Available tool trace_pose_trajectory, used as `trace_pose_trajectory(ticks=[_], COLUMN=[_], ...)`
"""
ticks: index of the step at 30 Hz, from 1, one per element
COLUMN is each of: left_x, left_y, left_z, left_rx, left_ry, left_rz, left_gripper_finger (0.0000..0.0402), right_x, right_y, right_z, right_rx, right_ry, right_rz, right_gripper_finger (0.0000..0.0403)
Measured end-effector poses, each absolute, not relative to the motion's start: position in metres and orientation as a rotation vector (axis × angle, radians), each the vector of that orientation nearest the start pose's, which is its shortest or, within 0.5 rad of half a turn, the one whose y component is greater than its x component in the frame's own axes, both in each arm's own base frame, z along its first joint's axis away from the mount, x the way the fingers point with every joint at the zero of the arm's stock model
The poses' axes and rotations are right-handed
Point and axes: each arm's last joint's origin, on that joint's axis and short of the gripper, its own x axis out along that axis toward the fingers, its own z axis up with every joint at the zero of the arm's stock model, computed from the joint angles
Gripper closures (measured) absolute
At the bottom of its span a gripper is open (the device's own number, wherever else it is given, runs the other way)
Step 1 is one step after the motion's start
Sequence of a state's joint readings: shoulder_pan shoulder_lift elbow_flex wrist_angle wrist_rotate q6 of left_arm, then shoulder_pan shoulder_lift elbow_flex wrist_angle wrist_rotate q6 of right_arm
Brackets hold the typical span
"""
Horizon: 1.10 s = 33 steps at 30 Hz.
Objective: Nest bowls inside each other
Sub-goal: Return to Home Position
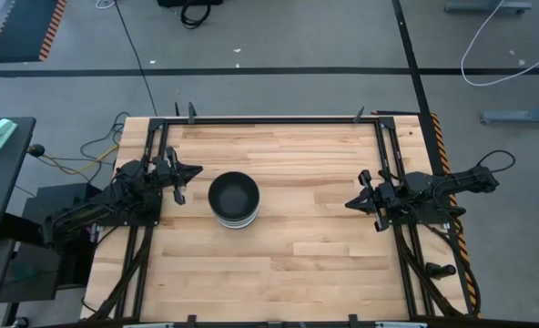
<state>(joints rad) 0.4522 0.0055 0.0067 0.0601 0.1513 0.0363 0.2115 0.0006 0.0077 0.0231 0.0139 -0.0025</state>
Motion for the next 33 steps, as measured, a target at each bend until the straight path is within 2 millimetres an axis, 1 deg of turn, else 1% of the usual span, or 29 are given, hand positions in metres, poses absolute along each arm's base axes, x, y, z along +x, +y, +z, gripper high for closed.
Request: trace_pose_trajectory(ticks=[5, 18, 29, 33], left_x=[0.0893, 0.0893, 0.0893, 0.0892], left_y=[0.0385, 0.0385, 0.0385, 0.0385], left_z=[0.1712, 0.1712, 0.1712, 0.1712], left_rx=[0.054, 0.055, 0.055, 0.055], left_ry=[-0.054, -0.054, -0.054, -0.054], left_rz=[0.302, 0.302, 0.302, 0.302], left_gripper_finger=[0.0366, 0.0383, 0.0367, 0.0366], right_x=[0.0951, 0.0951, 0.0952, 0.0951], right_y=[0.02, 0.02, 0.02, 0.02], right_z=[0.1684, 0.1683, 0.1682, 0.1683], right_rx=[0.001, 0.001, 0.001, 0.001], right_ry=[-0.03, -0.03, -0.03, -0.03], right_rz=[0.198, 0.198, 0.198, 0.198], right_gripper_finger=[0.0382, 0.0382, 0.0381, 0.038])
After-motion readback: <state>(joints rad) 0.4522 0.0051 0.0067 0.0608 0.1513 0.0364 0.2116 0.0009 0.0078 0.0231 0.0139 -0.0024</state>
